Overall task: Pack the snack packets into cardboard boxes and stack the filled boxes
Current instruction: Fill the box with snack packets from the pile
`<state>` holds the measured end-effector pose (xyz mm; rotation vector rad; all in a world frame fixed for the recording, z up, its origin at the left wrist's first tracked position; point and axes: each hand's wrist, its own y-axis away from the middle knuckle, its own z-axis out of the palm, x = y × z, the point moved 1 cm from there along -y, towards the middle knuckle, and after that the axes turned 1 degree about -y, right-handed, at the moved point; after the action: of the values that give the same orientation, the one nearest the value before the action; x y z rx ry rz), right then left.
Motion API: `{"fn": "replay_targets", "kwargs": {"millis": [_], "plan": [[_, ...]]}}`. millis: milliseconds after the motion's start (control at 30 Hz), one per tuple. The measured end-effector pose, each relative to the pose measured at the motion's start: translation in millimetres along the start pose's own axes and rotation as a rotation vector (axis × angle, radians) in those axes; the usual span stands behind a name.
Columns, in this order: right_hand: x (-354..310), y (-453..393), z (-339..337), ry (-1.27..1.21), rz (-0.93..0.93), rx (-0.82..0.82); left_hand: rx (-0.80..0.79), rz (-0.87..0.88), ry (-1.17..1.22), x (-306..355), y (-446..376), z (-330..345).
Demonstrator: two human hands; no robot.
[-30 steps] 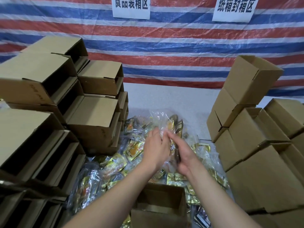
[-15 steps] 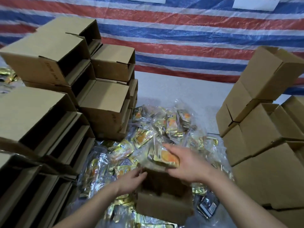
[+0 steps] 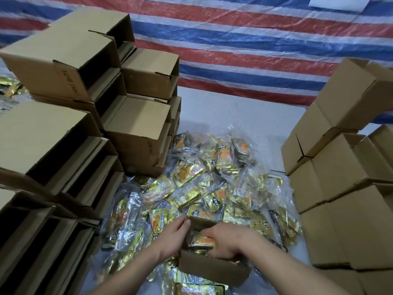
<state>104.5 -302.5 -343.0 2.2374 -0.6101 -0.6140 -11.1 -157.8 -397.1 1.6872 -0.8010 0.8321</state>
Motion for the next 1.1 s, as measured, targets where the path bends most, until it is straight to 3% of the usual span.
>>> {"fn": "replay_targets", "kwargs": {"millis": [167, 333, 500, 667, 767, 867, 967, 1100], "plan": [[-11.9, -36.1, 25.3, 0.141, 0.061, -0.159, 0.017, 0.030, -0.068, 2.4, -3.2, 6.8], [-20.6, -48.7, 39.0, 0.122, 0.130, -0.123, 0.029, 0.019, -0.026, -5.1, -2.1, 6.7], [-12.9, -28.9, 20.6, -0.197, 0.120, -0.174, 0.037, 0.065, -0.143, -9.1, -3.8, 3.1], [-6.7, -14.5, 23.4, 0.049, 0.065, -0.129, 0.024, 0.110, -0.208, -10.6, -2.1, 8.8], [-3.5, -12.3, 25.2, -0.051, 0.027, -0.051, 0.029, 0.119, -0.173, -13.5, -2.2, 10.3], [-3.5, -12.9, 28.2, -0.148, 0.046, -0.082, 0.026, 0.120, -0.176, -14.9, -1.9, 11.9], [-12.0, -17.7, 32.3, -0.059, 0.048, -0.107, 0.040, 0.112, -0.212, -13.4, -1.9, 13.3], [-24.3, -19.1, 25.0, 0.177, -0.087, -0.043, 0.039, 0.116, -0.205, -14.8, -1.0, 10.2]]}}
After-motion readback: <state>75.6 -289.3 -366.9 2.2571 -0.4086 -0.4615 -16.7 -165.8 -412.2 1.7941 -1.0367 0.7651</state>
